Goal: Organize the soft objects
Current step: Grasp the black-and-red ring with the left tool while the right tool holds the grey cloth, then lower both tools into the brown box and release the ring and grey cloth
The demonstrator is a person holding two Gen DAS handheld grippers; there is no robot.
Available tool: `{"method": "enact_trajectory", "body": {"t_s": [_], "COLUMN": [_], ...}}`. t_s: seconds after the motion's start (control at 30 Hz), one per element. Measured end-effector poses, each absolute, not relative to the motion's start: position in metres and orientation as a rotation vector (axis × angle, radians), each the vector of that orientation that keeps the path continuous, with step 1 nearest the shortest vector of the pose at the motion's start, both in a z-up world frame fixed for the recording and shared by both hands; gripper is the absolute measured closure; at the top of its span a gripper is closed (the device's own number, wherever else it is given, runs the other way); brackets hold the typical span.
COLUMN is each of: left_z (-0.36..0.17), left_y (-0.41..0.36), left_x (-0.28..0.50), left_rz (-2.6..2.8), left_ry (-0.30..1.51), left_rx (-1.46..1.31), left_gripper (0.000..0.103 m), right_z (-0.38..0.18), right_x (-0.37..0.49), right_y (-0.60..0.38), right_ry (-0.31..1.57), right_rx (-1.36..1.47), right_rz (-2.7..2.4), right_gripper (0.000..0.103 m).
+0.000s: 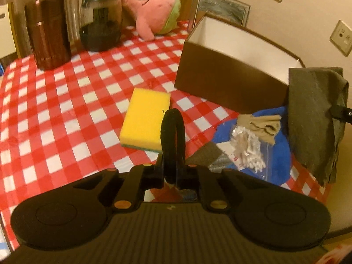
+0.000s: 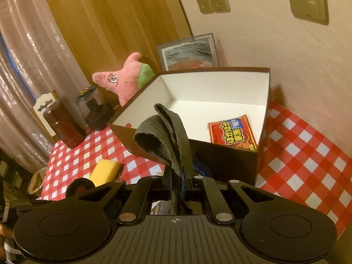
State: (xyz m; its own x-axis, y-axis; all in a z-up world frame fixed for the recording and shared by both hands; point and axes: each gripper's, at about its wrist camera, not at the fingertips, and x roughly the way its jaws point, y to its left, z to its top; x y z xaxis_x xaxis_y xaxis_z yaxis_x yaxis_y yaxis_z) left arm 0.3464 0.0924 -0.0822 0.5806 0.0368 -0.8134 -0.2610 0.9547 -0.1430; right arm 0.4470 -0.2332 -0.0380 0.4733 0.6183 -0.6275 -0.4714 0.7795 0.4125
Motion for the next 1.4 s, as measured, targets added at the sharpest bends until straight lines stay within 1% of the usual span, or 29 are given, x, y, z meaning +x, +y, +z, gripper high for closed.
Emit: {"method": "enact_trajectory", "body": {"t_s": [0.2,0.47,0.9,1.07,1.4], "left_z": [-0.048,-0.016,0.018,0.016,-0.011], "left_y": [0.082,0.054,0.033,0.025,0.019], "left_x": [0.357,0.393,0.47,0.502,0.56], "left_rz": [0.157,0.079,0.019,0.008,0.017], "left_ry": [0.886,0.83,0.739,0.75,0.834], "left_rx": [-0.197,-0.123,-0.049,-0.021,0.027], "left_gripper": [0.095,0.095,0.095,0.095,0.095], "right_z": [-0.015,0.013,0.066,0.064,0.027], "right_x": [0.445,0.455,0.496,0.525,0.576], "right_y": [-0.233,-0.239,-0.245,-0.233,-0.209], "right_ry": [0.815,0.78,0.603,0.588,0.655], "right_rx": [0.189,0.217,0.216,0.157,0.094], "right_rz": [0.709,0.735,0.751,0.745,0.724], "right_gripper": [0.096,0.096,0.096,0.096,0.096]}}
